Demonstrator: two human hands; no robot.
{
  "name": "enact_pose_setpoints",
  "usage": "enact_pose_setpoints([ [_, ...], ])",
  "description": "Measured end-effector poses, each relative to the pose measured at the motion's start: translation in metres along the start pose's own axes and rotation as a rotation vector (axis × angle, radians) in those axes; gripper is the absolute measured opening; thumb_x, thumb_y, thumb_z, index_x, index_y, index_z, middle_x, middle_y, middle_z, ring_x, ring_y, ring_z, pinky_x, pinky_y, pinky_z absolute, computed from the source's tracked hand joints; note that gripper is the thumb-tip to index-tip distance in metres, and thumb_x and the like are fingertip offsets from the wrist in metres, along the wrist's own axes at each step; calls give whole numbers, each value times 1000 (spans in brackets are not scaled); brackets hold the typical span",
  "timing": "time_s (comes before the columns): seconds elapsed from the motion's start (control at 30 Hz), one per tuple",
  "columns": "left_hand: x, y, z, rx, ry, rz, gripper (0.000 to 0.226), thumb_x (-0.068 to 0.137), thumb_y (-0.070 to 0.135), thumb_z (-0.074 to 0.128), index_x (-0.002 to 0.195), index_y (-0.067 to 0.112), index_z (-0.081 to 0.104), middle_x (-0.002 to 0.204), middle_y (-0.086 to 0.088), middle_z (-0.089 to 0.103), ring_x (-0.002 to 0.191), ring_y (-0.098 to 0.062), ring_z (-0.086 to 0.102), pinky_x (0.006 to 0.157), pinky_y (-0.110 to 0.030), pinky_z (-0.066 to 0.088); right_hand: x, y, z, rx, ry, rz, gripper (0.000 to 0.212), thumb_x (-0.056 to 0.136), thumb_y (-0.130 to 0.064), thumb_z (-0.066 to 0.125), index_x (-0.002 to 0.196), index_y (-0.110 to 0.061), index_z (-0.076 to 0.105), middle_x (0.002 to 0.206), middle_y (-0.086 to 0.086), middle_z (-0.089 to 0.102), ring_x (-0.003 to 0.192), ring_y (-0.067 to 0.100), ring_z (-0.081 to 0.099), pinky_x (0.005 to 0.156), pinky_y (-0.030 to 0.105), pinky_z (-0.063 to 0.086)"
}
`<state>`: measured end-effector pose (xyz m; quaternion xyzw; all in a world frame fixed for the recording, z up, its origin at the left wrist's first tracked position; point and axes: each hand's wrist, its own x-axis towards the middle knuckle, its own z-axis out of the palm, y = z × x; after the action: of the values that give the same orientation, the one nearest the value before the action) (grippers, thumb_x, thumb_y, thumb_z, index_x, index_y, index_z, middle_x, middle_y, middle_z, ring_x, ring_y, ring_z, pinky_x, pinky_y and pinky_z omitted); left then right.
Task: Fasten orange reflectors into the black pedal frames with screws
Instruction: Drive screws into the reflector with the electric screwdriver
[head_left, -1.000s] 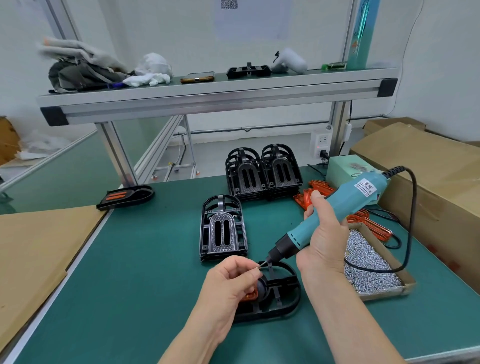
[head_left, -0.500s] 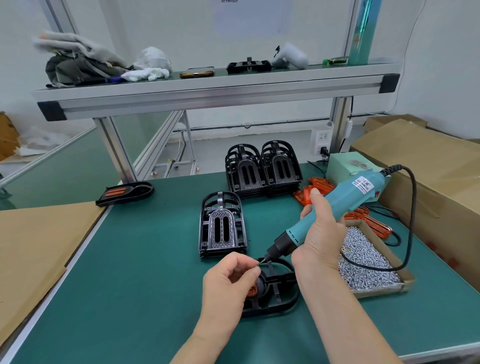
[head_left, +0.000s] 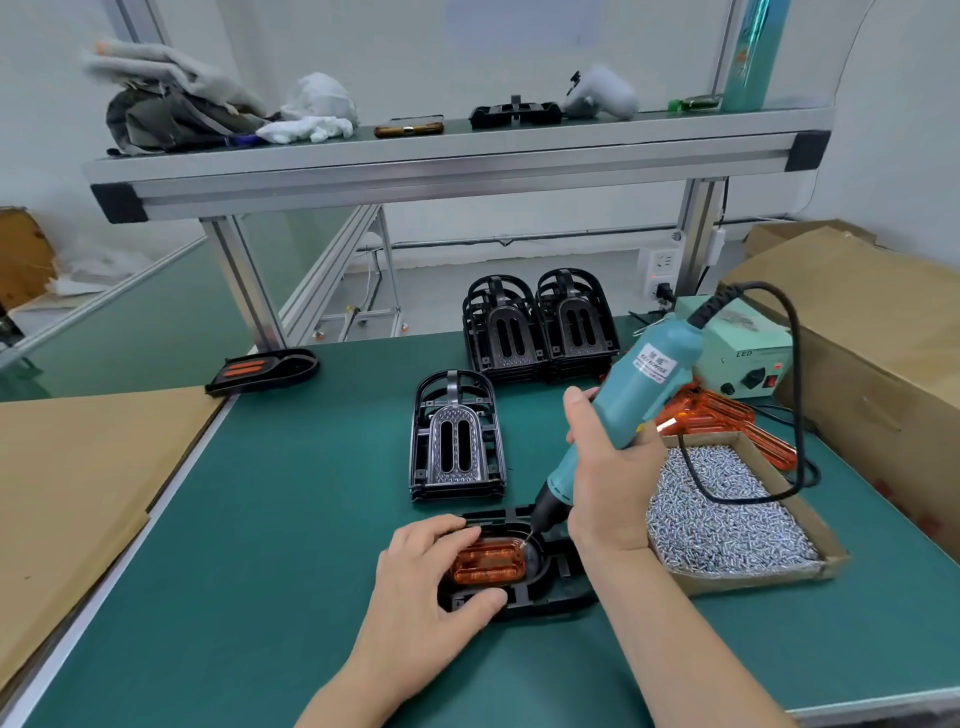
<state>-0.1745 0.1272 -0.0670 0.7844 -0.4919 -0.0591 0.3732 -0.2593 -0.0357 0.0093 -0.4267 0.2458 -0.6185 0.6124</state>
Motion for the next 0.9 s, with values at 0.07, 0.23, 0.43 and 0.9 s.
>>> enact_pose_setpoints([
  [0.07, 0, -3, 2, -22, 14, -3, 64, 68, 66, 62, 122, 31, 67, 130, 29, 43, 129, 4, 33, 112, -33, 30, -4, 3, 1, -35, -17, -25, 12, 75, -25, 76, 75, -24, 64, 62, -14, 58, 58, 5, 53, 59, 18, 46],
  [0.23, 1, -4, 4, -49, 27, -2, 60, 67, 65, 65, 118, 33, 70, 130, 29, 44, 131, 2, 33, 112, -31, 31, -8, 6, 2, -77, -30, -44, 13, 75, -24, 76, 73, -22, 63, 60, -14, 57, 57, 4, 51, 57, 19, 45],
  [0.43, 1, -4, 4, -50, 22, 2, 61, 67, 64, 65, 118, 31, 70, 130, 27, 44, 130, 1, 34, 112, -30, 32, -9, 7, 2, -117, -64, -70, 15, 76, -26, 75, 69, -35, 67, 62, -15, 58, 59, 5, 52, 59, 21, 46],
  [0.9, 2, -6, 3, -76, -39, -28, 60, 66, 63, 68, 118, 32, 68, 131, 26, 42, 132, 2, 35, 107, -13, 30, -10, 16, 6, -177, -169, -38, 16, 73, -37, 75, 66, -33, 61, 58, -14, 55, 54, 3, 49, 55, 19, 44],
])
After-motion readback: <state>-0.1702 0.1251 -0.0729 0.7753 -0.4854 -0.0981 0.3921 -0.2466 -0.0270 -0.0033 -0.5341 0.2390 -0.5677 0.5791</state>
